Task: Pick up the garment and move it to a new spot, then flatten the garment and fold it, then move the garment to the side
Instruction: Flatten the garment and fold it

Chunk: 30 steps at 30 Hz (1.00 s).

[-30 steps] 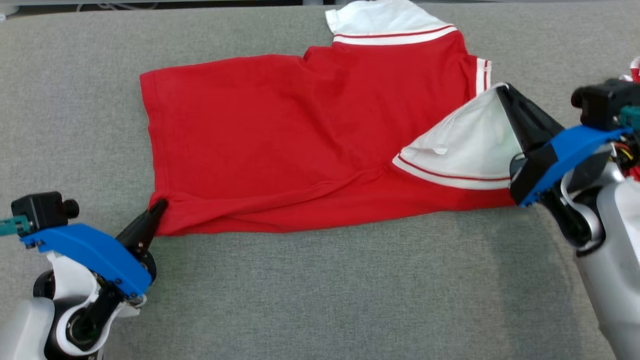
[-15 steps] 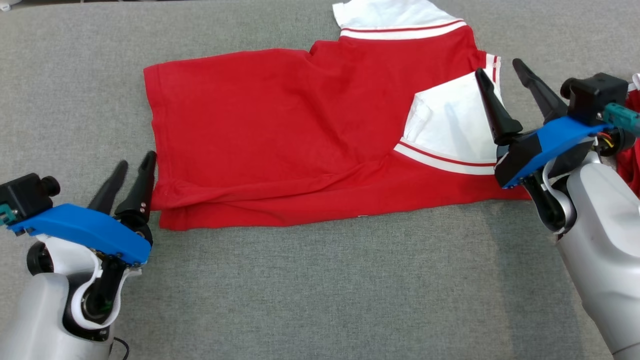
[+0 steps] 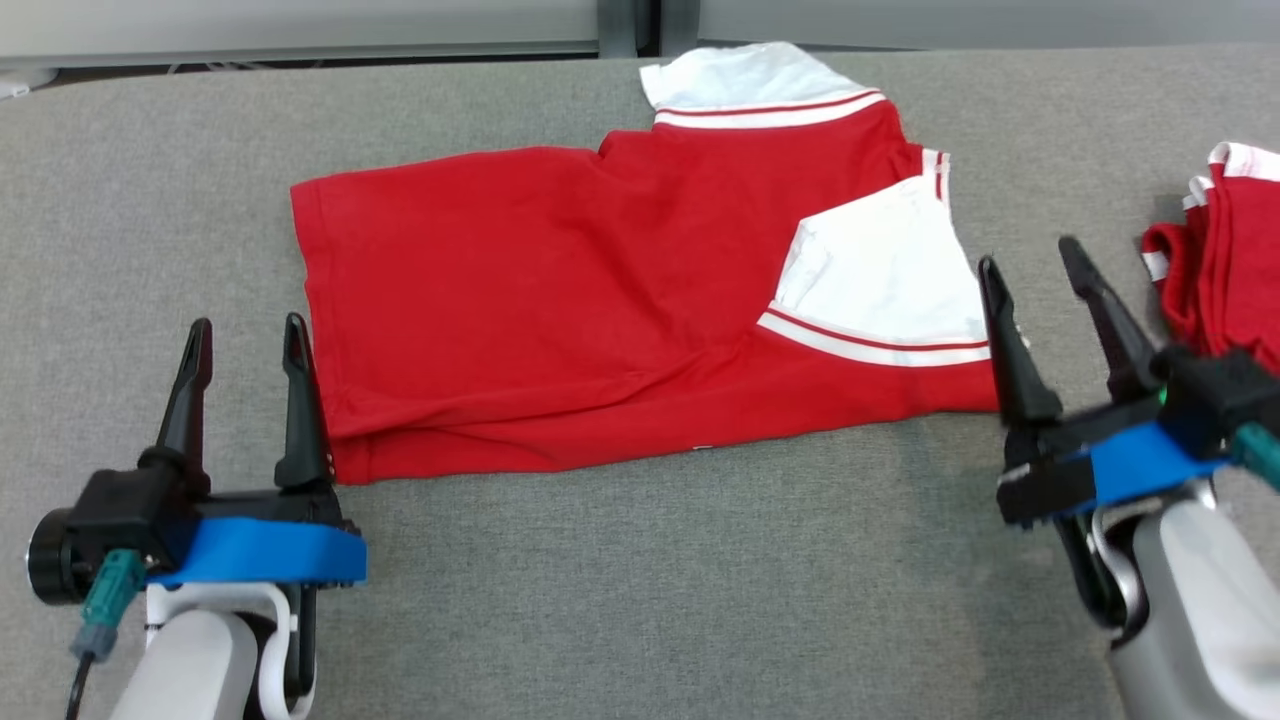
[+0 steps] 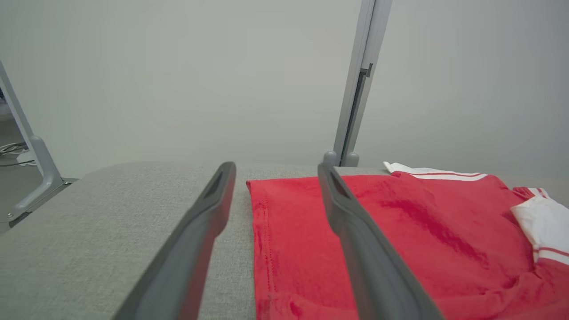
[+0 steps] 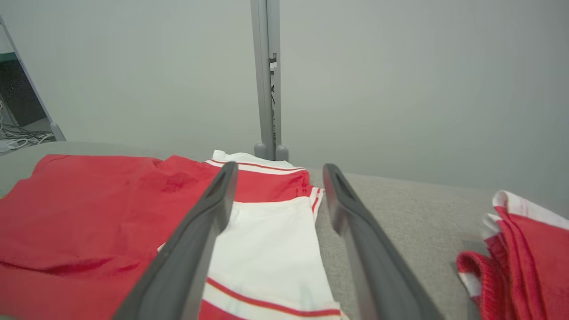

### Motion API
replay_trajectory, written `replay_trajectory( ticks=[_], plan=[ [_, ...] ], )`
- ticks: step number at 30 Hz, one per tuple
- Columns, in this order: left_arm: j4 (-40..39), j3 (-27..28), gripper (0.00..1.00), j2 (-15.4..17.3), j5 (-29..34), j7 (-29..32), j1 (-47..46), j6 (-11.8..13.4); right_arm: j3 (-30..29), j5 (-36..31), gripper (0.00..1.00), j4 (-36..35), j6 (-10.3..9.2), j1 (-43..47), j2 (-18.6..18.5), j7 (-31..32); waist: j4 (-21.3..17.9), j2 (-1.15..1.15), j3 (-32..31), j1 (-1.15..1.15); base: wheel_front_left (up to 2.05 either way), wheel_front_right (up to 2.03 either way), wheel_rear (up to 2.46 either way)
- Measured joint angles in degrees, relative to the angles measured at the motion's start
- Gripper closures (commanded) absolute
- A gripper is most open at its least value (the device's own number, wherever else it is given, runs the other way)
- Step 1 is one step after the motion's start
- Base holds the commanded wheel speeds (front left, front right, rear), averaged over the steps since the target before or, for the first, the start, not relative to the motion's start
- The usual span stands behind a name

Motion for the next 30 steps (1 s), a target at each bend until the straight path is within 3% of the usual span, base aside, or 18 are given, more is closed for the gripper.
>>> replay_trajectory(
  ticks=[7, 18, 24, 30],
  plan=[
    [-0.4, 0.3, 0.0, 0.1, 4.3, -0.6, 7.2, 1.8, -3.3, -2.5, 0.0, -11.4, 0.0, 13.4, 4.4, 2.2, -2.1, 0.0, -3.2, 0.0, 0.0, 0.0, 0.0],
    [-0.4, -0.2, 0.0, 0.3, 3.7, 0.2, 10.2, 1.8, -4.8, -2.7, 0.0, -15.9, 0.0, 16.7, 5.3, 5.3, -3.2, 0.0, -4.9, 0.0, 0.0, 0.0, 0.0],
    [0.7, -1.2, 0.0, 0.3, 2.6, 2.2, 10.1, 1.0, -4.8, -2.3, 0.0, -14.4, 0.0, 16.5, 5.2, 6.4, -3.4, 0.0, -4.0, 0.0, 0.0, 0.0, 0.0],
    [5.8, -1.6, 0.0, -1.3, -1.5, 4.5, 9.4, -1.4, -5.1, -1.3, 0.0, -5.8, 0.0, 13.7, 4.5, 6.9, -3.1, 0.01, -1.7, 0.01, 0.0, 0.0, 0.0]
  ],
)
